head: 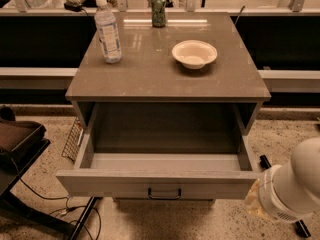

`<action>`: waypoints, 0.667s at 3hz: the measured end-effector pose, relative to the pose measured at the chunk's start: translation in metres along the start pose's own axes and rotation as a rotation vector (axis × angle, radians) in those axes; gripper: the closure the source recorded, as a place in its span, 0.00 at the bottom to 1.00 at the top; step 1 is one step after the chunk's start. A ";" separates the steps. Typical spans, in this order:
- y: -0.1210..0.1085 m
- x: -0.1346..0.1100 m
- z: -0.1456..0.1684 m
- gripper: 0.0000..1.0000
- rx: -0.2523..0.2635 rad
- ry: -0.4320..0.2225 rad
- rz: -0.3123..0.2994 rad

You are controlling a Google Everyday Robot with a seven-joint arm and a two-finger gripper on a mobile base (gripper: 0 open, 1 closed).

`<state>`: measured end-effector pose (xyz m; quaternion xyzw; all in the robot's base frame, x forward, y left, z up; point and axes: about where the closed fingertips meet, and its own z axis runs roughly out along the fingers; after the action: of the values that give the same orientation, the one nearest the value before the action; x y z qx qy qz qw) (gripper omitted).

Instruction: Close top drawer

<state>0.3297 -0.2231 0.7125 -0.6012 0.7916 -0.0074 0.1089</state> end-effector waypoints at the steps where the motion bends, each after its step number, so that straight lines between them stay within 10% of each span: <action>1: 0.003 0.003 0.010 1.00 -0.006 0.008 0.005; 2: 0.007 -0.010 0.029 1.00 -0.040 -0.010 -0.005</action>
Offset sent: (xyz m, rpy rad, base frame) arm 0.0038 0.0197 -0.0358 0.0253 0.0462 0.0099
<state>0.3308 -0.2079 0.6845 -0.6054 0.7895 0.0111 0.1008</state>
